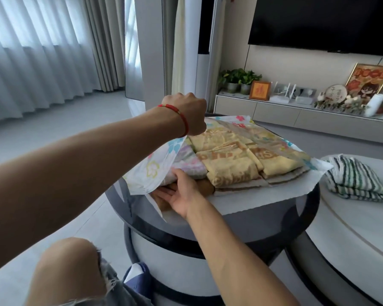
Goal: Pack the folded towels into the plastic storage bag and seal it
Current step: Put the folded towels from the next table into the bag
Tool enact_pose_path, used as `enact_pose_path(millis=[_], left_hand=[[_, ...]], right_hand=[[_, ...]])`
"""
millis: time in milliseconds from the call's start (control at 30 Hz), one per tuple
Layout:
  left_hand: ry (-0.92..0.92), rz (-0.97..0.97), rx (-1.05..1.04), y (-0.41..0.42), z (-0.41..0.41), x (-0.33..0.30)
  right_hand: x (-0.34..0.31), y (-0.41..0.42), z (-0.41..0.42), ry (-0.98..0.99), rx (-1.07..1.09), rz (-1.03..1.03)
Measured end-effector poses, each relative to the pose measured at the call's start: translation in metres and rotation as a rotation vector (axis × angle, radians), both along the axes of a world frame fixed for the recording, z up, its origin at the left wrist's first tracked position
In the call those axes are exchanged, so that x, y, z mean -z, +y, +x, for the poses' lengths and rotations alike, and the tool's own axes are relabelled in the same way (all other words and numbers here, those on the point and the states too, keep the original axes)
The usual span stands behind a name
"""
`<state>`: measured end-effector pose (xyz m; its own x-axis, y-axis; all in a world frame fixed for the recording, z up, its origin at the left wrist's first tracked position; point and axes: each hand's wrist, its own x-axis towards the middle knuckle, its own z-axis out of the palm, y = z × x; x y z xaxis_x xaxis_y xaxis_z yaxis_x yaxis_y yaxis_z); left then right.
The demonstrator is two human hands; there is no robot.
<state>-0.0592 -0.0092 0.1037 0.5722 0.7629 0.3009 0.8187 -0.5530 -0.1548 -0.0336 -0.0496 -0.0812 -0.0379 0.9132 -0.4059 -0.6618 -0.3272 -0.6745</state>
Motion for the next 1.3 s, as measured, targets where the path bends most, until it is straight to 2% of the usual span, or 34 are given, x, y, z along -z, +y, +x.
enact_pose_path(millis=[100, 167, 233, 300, 333, 367, 433, 567, 700, 800, 833, 900, 967, 1000, 1033, 1100, 1233, 1300], left_hand=[[0.018, 0.002, 0.006, -0.003, 0.003, 0.002], [0.035, -0.003, -0.004, -0.004, 0.006, 0.007], [0.014, 0.016, -0.002, -0.007, 0.009, 0.014], [0.013, 0.025, 0.007, -0.009, 0.013, 0.021], [0.012, 0.022, 0.017, -0.008, 0.017, 0.026], [-0.001, 0.002, 0.04, -0.008, 0.02, 0.03], [-0.066, -0.076, 0.135, -0.008, 0.03, 0.034], [-0.164, -0.24, 0.31, -0.014, 0.055, 0.038], [-0.143, -0.241, 0.337, -0.015, 0.062, 0.039], [-0.161, -0.241, 0.368, -0.014, 0.059, 0.037], [-0.164, -0.224, 0.359, -0.013, 0.059, 0.037], [-0.15, -0.179, 0.32, -0.011, 0.065, 0.039], [-0.128, -0.147, 0.297, -0.013, 0.077, 0.043], [-0.13, -0.14, 0.304, -0.016, 0.085, 0.045], [-0.137, -0.14, 0.321, -0.017, 0.091, 0.047], [-0.16, -0.153, 0.346, -0.018, 0.101, 0.049], [-0.182, -0.169, 0.356, -0.016, 0.099, 0.046], [-0.197, -0.186, 0.375, -0.016, 0.093, 0.042]], right_hand=[[-0.006, -0.006, -0.003, -0.081, -0.104, 0.003], [-0.007, -0.012, 0.001, -0.285, -0.204, 0.015], [-0.006, -0.018, 0.018, -0.765, -0.153, 0.091], [-0.005, -0.03, 0.048, -1.319, 0.022, 0.17], [-0.005, -0.039, 0.063, -1.499, 0.156, 0.179], [-0.003, -0.048, 0.079, -1.581, 0.3, 0.173], [0.006, -0.057, 0.11, -1.587, 0.47, 0.125], [0.027, -0.039, 0.137, -1.661, 0.097, 0.051], [0.028, -0.007, 0.132, -1.746, 0.106, 0.071], [0.019, 0.006, 0.139, -1.684, -0.003, 0.099], [0.016, 0.004, 0.145, -1.647, 0.023, 0.125], [0.017, -0.008, 0.164, -1.634, 0.294, 0.157], [0.025, -0.026, 0.191, -1.645, 0.618, 0.071], [0.029, -0.032, 0.207, -1.634, 0.694, -0.005], [0.033, -0.035, 0.222, -1.619, 0.687, -0.102], [0.038, -0.031, 0.248, -1.577, 0.506, -0.22], [0.025, -0.012, 0.277, -1.501, 0.206, -0.167], [0.014, -0.006, 0.281, -1.52, 0.095, -0.205]])
